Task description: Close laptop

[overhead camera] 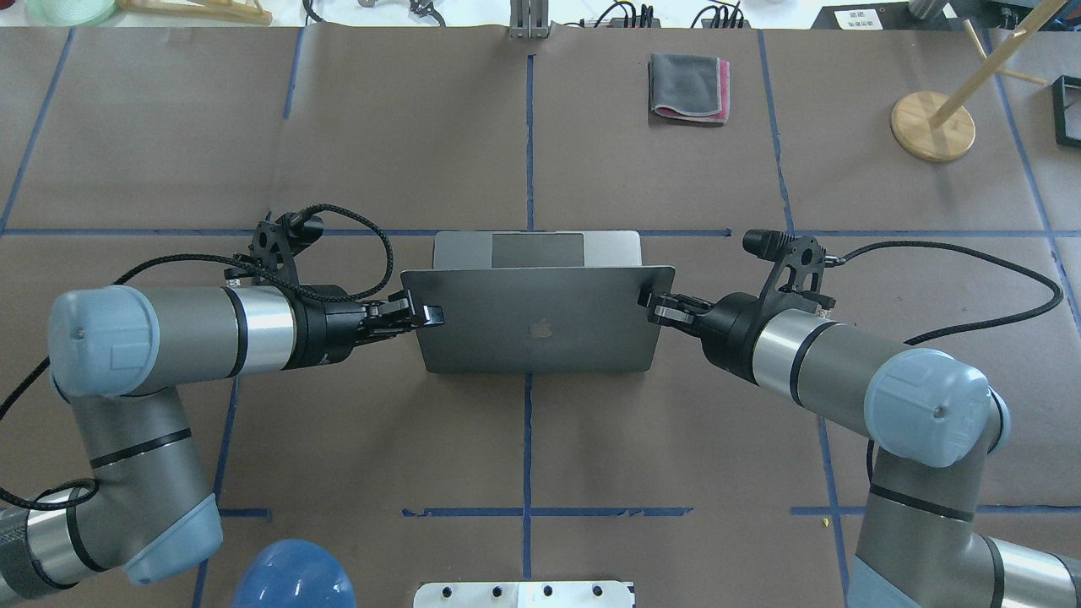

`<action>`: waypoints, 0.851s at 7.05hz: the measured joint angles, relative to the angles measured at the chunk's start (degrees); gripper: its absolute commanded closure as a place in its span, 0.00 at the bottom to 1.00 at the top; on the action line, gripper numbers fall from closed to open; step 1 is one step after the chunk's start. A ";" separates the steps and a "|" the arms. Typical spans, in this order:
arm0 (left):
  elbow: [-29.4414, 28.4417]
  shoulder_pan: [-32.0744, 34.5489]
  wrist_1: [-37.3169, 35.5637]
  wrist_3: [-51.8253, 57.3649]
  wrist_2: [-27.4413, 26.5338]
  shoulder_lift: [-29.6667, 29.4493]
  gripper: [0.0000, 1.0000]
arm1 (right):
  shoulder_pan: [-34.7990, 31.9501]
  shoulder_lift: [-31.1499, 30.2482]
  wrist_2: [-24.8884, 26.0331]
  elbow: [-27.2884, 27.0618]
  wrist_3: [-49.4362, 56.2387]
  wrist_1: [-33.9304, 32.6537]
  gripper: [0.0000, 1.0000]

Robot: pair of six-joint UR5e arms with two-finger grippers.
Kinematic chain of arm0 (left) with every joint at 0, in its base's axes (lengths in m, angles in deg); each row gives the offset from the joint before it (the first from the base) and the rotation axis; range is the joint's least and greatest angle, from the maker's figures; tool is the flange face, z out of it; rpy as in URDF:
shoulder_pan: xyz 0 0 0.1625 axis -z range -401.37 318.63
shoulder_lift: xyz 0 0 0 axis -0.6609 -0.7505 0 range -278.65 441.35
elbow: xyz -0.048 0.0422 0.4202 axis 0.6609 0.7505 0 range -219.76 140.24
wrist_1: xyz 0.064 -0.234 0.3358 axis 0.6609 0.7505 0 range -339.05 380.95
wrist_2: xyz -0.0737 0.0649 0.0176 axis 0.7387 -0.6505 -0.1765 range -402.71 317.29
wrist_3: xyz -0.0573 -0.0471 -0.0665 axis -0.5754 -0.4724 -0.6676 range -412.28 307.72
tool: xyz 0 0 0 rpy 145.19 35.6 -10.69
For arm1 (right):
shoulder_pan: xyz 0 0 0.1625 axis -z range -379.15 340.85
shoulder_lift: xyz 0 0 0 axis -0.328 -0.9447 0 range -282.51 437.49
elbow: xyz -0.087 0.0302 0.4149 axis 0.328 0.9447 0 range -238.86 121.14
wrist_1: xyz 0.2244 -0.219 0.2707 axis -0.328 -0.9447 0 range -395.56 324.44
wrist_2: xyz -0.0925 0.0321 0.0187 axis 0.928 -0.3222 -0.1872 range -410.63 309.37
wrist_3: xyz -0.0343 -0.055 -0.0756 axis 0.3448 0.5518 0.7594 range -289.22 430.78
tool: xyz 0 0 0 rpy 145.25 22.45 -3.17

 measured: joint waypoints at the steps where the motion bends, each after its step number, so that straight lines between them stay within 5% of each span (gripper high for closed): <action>1: -0.78 1.17 -0.10 0.00 0.01 -0.07 1.00 | 0.00 0.00 0.00 0.09 0.02 0.00 1.00; 6: -4.82 2.31 -0.54 -0.14 -0.11 -2.77 1.00 | -1.51 4.10 0.00 5.08 -0.02 -0.17 1.00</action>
